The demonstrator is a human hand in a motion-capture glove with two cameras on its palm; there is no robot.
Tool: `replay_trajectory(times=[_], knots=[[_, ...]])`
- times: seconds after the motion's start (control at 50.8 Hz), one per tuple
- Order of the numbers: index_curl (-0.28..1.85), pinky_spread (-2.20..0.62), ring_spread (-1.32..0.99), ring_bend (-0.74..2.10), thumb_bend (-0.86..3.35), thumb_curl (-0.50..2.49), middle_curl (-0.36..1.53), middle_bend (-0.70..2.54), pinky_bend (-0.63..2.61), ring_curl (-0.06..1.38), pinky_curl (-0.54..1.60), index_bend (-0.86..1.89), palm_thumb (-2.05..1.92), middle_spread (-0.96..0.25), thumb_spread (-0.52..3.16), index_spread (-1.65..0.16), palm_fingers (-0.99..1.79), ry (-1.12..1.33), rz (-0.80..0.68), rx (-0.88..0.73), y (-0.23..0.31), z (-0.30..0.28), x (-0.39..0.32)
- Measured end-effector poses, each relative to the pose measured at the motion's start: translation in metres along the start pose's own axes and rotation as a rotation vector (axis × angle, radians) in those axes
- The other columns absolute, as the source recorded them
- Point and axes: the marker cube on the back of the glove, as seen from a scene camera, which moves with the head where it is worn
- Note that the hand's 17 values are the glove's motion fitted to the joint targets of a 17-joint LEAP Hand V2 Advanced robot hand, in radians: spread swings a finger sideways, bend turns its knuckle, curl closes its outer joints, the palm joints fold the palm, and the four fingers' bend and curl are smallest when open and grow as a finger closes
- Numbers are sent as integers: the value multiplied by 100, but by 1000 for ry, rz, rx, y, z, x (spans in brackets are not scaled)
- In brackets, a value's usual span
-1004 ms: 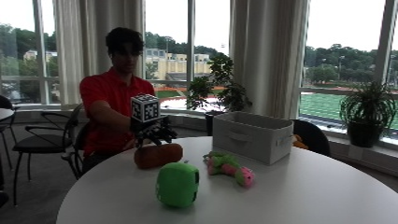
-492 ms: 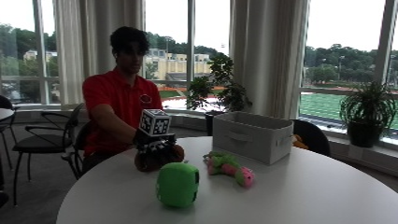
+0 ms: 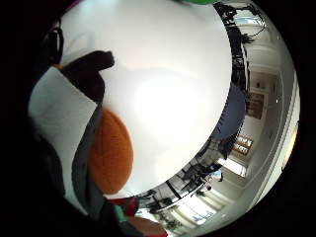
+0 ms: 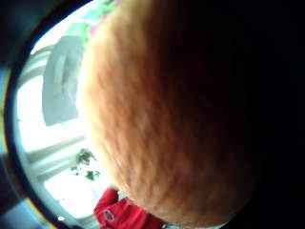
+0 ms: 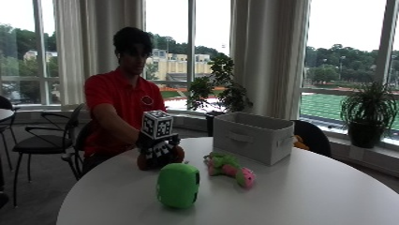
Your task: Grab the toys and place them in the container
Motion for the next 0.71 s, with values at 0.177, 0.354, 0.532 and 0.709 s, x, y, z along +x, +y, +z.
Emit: replay_trajectory(times=[0.177,0.354,0.532,0.709], knots=[[17,-33,-47,113,18,53,50,66,111,54,43,22,63,-45,99,-46,90,-3,-19,32,6,-7,-11],[24,-36,-48,116,20,64,59,72,111,58,47,36,74,-47,78,-47,97,-71,-6,59,21,-23,-19],[30,-37,-48,121,18,72,68,77,112,62,49,42,75,-47,64,-48,94,-121,-1,108,27,-74,-33],[36,-38,-48,124,17,79,77,80,114,64,51,46,76,-48,55,-49,90,-93,-68,199,17,-161,-73]])
